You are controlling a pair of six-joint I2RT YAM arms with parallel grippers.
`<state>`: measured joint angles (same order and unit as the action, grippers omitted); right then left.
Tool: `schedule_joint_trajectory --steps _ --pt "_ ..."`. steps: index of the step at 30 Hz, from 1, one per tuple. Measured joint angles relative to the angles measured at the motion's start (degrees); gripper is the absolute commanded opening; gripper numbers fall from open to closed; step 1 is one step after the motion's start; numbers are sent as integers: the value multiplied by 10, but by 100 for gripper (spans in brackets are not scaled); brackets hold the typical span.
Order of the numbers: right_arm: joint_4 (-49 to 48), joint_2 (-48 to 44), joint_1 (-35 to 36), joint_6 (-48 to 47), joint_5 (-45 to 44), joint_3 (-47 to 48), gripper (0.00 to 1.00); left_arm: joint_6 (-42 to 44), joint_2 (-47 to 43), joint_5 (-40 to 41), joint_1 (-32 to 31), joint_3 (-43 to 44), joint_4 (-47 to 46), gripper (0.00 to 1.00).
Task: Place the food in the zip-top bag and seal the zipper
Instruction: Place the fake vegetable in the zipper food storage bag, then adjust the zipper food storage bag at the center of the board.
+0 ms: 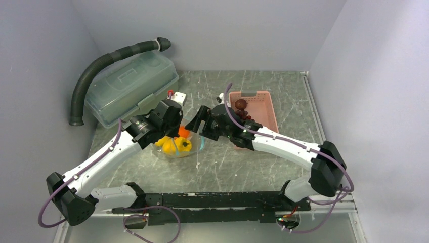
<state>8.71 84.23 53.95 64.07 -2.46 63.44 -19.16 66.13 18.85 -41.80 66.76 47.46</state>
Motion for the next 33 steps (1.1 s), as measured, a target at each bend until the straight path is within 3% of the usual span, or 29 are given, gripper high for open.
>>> schedule_joint_trajectory --steps 16,26,33 --pt "22 -59 9 -28 -16 -87 63 0 0 0 0 0 0 0" --pt "16 -7 28 -28 -15 -92 58 0 0 0 0 0 0 0" --pt "5 27 30 -28 -14 -92 43 0 0 0 0 0 0 0"
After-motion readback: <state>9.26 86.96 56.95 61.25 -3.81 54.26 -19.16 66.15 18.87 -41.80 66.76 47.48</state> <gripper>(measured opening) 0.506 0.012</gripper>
